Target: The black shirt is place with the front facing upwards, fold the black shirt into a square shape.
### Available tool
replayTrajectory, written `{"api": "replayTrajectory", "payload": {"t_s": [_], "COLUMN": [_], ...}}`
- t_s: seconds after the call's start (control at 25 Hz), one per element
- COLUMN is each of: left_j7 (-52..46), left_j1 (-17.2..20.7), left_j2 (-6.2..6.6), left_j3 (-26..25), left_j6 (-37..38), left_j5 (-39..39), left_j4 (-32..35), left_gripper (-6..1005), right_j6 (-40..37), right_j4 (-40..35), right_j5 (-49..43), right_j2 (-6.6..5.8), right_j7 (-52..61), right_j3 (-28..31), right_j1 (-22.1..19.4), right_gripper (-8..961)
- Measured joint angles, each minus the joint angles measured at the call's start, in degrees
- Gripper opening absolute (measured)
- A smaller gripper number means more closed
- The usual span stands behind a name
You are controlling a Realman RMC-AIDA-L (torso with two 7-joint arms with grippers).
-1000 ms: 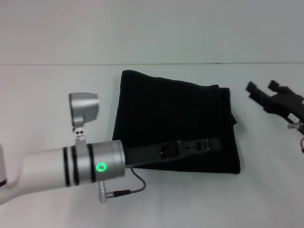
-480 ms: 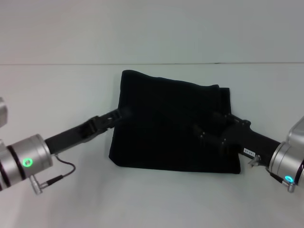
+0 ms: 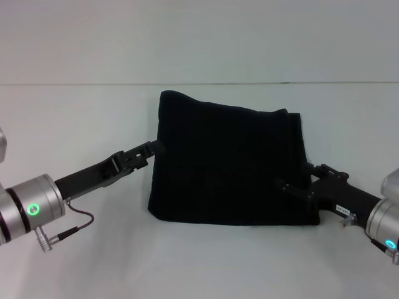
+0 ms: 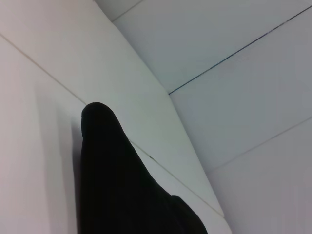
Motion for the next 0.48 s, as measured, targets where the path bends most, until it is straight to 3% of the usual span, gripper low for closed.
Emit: {"api": "replayTrajectory", "payload": {"t_s": [0.48], "left_j7": [-8.21], "left_j1": [-1.94], "left_j2": [1.8], "left_j3": [0.34], "left_j6": [-6.87], "left_j5": [1.01], "left_j4": [0.06], "left_gripper": [904], "right_j6": [-12.54], "right_j4": [-3.52], "right_j5": [-1.85], "right_j2": [-0.41], "right_j7": [-1.27], "right_j3": [0.29], "right_j1": [-4.76], "right_gripper": [824]}}
